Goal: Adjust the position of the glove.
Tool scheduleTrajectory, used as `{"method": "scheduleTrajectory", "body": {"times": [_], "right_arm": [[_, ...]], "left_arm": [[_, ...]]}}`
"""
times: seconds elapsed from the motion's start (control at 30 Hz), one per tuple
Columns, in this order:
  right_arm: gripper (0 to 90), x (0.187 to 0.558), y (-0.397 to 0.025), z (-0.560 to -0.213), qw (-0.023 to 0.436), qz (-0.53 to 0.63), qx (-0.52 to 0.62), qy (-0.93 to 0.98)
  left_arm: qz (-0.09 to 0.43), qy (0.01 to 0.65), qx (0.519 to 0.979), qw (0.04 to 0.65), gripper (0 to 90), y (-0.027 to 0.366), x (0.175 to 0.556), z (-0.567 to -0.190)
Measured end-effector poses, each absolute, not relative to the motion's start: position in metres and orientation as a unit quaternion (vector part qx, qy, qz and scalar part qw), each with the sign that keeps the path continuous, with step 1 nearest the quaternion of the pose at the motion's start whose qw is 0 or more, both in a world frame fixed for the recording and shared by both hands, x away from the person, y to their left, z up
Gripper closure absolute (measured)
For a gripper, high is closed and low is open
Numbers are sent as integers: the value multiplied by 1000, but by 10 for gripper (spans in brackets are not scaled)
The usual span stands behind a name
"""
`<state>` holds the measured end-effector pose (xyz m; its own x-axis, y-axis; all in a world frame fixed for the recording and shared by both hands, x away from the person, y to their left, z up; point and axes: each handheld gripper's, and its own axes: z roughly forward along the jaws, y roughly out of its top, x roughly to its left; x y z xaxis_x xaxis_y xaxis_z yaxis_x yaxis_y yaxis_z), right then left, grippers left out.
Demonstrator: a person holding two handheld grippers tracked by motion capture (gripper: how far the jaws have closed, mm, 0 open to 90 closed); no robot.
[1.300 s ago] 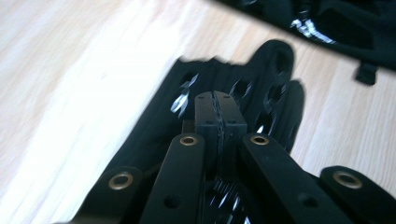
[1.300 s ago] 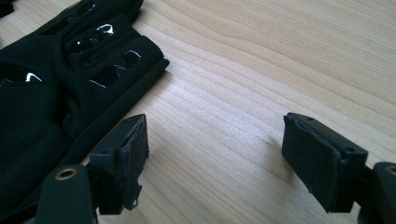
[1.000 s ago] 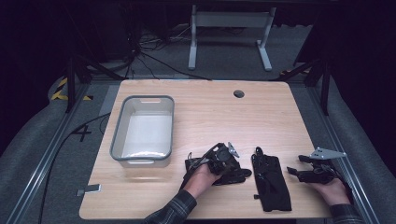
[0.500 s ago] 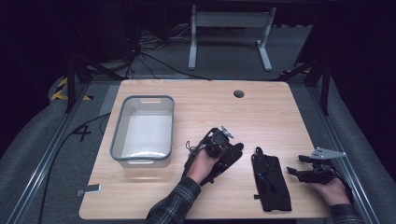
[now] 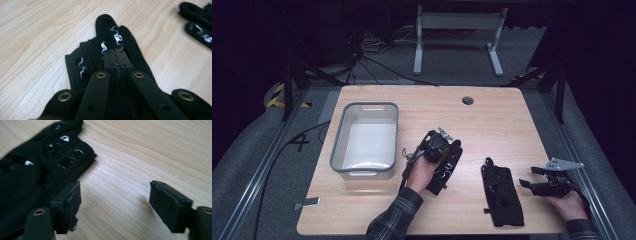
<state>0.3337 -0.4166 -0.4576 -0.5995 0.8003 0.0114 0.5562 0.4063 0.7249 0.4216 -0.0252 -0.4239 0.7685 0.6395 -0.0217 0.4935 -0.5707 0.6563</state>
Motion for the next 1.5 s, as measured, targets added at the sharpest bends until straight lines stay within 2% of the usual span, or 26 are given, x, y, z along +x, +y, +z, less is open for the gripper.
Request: {"method": "scheduleTrajectory", "body": {"times": [0.1, 0.2, 0.23, 0.27, 0.33, 0.37, 0.57, 0.77, 1.5], "right_arm": [[362, 329, -412, -454, 164, 365, 403, 823], [526, 323, -401, -446, 146, 377, 376, 834], [526, 323, -401, -446, 146, 377, 376, 834], [562, 321, -397, -445, 140, 380, 366, 838], [650, 317, -390, -444, 118, 384, 348, 847], [721, 314, -384, -444, 105, 385, 335, 854], [863, 312, -371, -450, 73, 381, 310, 868], [897, 313, -365, -454, 66, 376, 300, 874], [900, 332, -323, -454, 90, 365, 300, 877]], "left_arm": [[117, 324, 880, 328, 895, -16, 409, -424], [118, 328, 877, 330, 895, -7, 400, -427], [118, 328, 877, 330, 895, -7, 400, -427], [116, 333, 875, 332, 895, -5, 398, -429], [113, 341, 872, 331, 895, -1, 397, -433], [113, 344, 874, 325, 893, 0, 397, -436], [100, 344, 883, 303, 894, -1, 396, -448], [83, 341, 883, 312, 895, 2, 387, -449], [30, 317, 888, 332, 893, 0, 342, -451]]}}
